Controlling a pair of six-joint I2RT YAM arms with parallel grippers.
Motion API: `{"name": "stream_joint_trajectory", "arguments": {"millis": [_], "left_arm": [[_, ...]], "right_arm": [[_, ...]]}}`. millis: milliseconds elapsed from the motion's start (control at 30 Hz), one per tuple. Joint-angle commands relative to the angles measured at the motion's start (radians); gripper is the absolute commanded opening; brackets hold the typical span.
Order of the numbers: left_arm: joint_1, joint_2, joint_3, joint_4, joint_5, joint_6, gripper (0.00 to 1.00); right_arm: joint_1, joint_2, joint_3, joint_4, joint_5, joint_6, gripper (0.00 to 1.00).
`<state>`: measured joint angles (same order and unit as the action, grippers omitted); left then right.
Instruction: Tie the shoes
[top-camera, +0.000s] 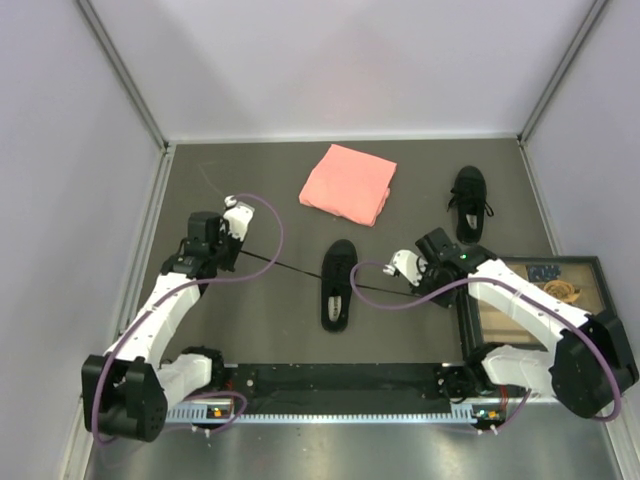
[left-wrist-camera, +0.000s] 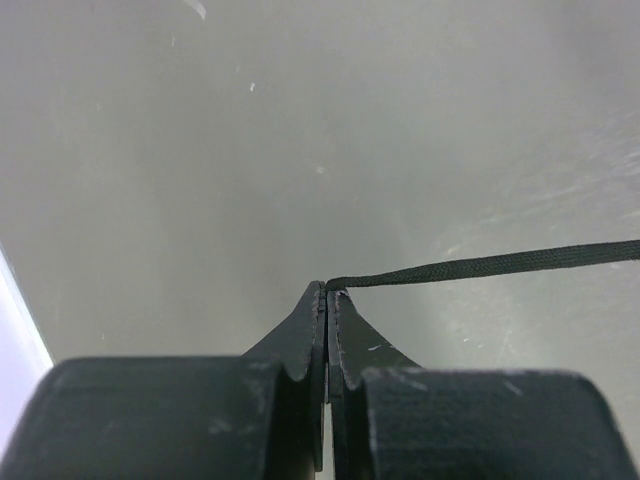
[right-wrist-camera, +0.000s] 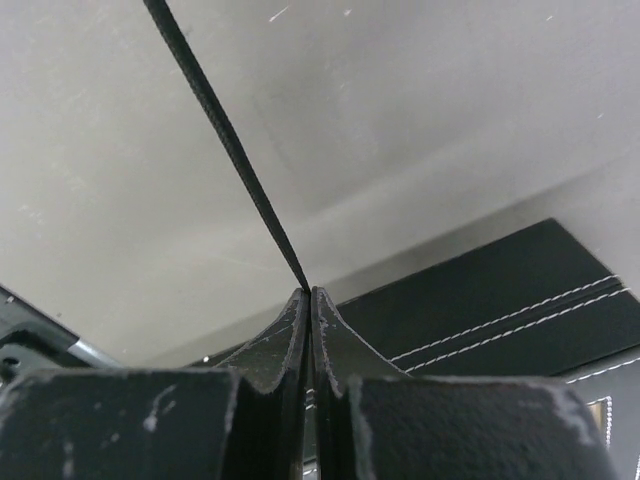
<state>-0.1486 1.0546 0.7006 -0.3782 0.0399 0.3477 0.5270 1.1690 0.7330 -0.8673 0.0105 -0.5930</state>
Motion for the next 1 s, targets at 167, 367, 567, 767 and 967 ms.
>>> {"name": "stream_joint_trajectory", "arguments": {"millis": [167,367,567,767,967], "left_arm": [[0.106,0.036,-0.030,0.061,-0.066,0.011,0.00],[0.142,0.057,-0.047,0.062,-0.044,0.033,0.00],[0.142,0.097,-0.069,0.085,-0.054,0.047,0.00],[0.178,0.119,-0.073,0.098,-0.067,0.057,0.00],[0.176,0.157,-0.076,0.074,0.018,0.071,0.00]], "right_arm": [[-0.013,0.038,-0.006,0.011,0.025,0.005,0.00],[-0.013,0.050,-0.046,0.036,0.037,-0.008,0.00],[-0.012,0.073,-0.076,0.074,0.055,-0.007,0.00],[-0.013,0.072,-0.098,0.087,0.074,-0.011,0.00],[-0.013,0.127,-0.057,0.096,0.046,0.016,0.00]]}}
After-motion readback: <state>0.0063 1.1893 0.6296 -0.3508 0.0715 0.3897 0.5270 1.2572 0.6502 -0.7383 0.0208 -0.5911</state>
